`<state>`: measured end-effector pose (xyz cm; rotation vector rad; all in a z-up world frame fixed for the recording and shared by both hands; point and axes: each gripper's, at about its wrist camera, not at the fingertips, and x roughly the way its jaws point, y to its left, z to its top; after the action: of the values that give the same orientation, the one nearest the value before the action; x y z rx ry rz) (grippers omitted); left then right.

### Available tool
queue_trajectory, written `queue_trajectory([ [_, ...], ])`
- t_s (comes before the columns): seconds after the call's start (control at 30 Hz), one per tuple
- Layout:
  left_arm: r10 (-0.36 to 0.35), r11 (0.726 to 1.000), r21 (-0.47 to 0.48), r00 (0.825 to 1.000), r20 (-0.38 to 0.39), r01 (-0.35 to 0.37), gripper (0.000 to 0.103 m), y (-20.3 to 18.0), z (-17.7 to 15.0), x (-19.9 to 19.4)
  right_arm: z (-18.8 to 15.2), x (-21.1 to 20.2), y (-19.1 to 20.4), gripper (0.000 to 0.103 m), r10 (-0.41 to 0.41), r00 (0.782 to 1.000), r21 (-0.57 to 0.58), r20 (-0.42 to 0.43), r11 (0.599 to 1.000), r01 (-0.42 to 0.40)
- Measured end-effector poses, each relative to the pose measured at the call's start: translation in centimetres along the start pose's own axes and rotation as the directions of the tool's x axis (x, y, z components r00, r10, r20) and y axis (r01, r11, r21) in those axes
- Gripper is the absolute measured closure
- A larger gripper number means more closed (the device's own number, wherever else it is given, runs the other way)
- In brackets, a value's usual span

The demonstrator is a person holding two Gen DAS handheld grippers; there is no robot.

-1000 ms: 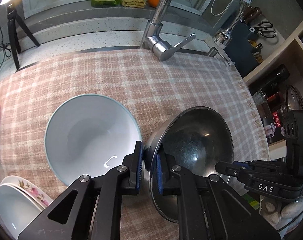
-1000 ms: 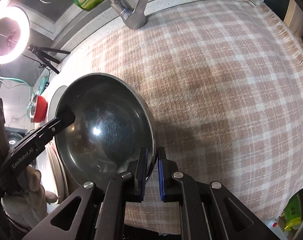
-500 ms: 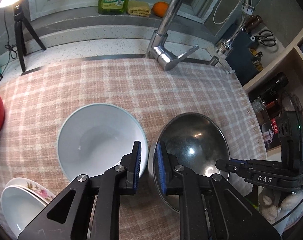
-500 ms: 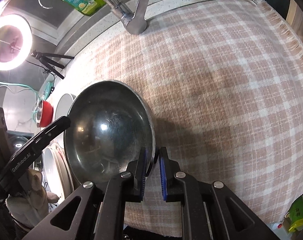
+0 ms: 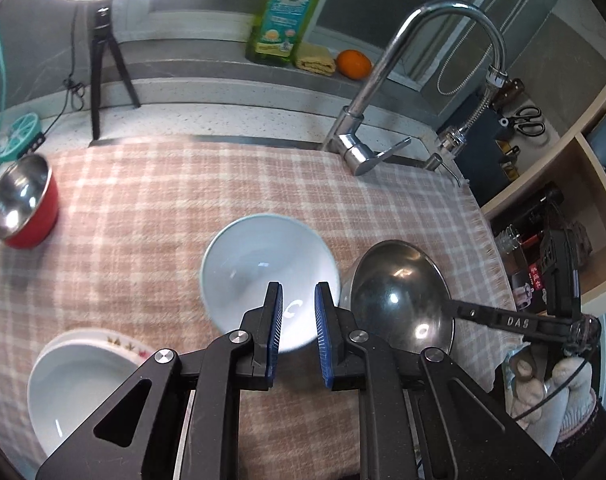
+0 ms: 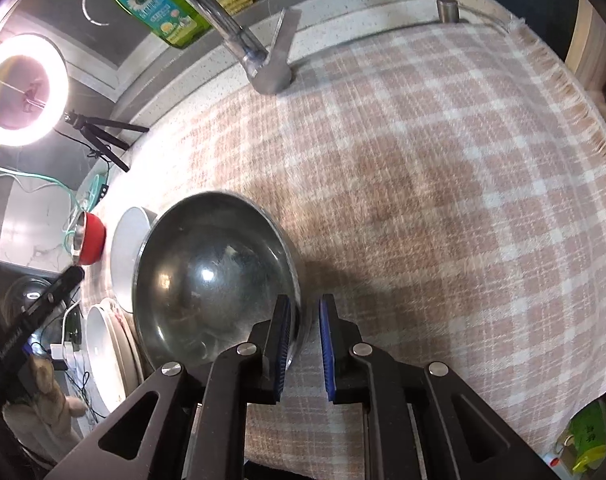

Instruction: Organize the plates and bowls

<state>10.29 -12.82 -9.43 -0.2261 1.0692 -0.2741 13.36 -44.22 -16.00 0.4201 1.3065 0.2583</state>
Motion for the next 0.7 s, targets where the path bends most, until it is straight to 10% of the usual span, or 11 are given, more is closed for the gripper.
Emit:
queue_trajectory([
  [0.7,0.153,0.957,-0.269,0.978,0.142,-0.11,0.088,11.4,-3.6,-8.8,3.3,-2.6,6.5,0.08,-0.016,0.988,-0.103,0.154,0.994,0.032],
])
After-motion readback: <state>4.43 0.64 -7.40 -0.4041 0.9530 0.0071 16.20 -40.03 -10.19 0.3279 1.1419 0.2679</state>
